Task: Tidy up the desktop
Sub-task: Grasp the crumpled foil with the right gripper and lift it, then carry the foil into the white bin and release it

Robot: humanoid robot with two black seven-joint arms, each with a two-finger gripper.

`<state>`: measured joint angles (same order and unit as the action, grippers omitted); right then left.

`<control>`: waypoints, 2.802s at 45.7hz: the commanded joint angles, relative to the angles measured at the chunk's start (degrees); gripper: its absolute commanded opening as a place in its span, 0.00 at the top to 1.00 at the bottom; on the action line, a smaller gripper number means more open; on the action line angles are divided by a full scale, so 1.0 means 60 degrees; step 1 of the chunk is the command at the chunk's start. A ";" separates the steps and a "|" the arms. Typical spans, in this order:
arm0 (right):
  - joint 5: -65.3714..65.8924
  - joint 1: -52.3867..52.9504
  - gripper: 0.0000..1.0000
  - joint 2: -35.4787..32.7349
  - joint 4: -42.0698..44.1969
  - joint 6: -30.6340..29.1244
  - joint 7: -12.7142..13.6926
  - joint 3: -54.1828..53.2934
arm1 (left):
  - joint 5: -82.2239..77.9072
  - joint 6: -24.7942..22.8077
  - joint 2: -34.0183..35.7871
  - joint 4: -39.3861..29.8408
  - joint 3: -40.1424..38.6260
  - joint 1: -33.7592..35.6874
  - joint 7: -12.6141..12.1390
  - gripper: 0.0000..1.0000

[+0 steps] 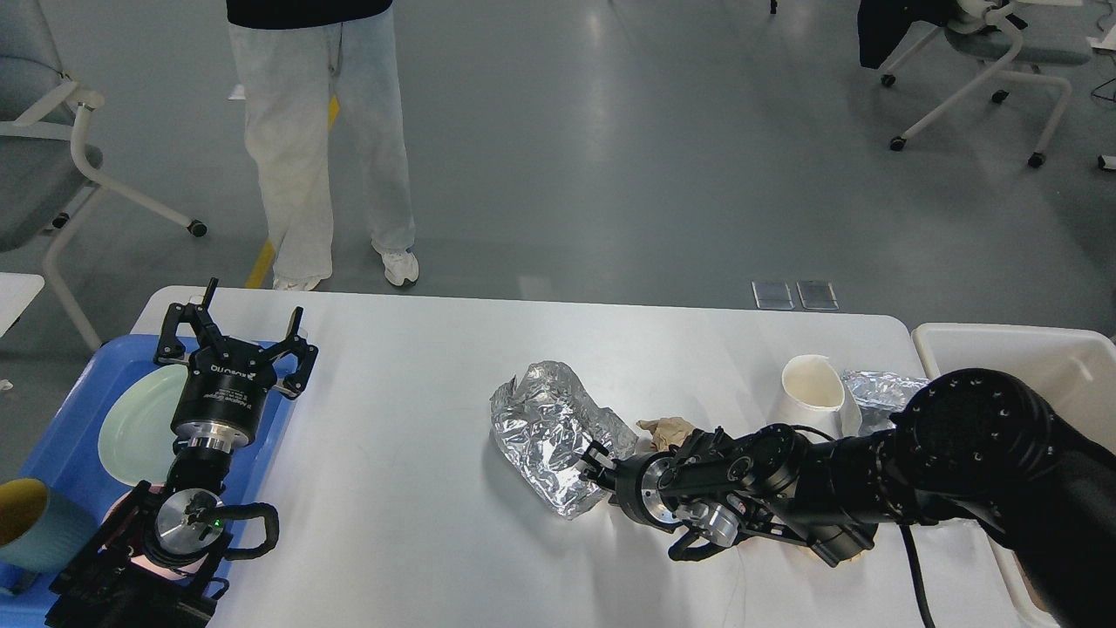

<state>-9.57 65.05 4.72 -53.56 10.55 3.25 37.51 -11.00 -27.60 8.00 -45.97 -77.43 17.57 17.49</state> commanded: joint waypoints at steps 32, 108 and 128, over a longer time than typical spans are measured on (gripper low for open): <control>-0.0367 0.1724 1.00 -0.0520 -0.1793 -0.0001 0.0132 -0.0026 | 0.0002 0.0000 0.0000 0.0001 0.0000 0.0001 0.0000 0.04; 0.0922 -0.2033 1.00 -0.8069 0.3239 -0.1439 -0.1509 0.4210 | 0.0002 0.0000 0.0000 0.0001 0.0000 -0.0014 0.0001 0.04; 0.0951 -0.5699 1.00 -0.5181 0.7681 -0.0968 0.0044 0.3051 | 0.0002 0.0000 0.0000 0.0001 0.0000 -0.0014 0.0015 0.04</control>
<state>-3.93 31.91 -27.83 -7.99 4.56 2.55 55.74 -10.99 -27.60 8.00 -45.96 -77.43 17.49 17.58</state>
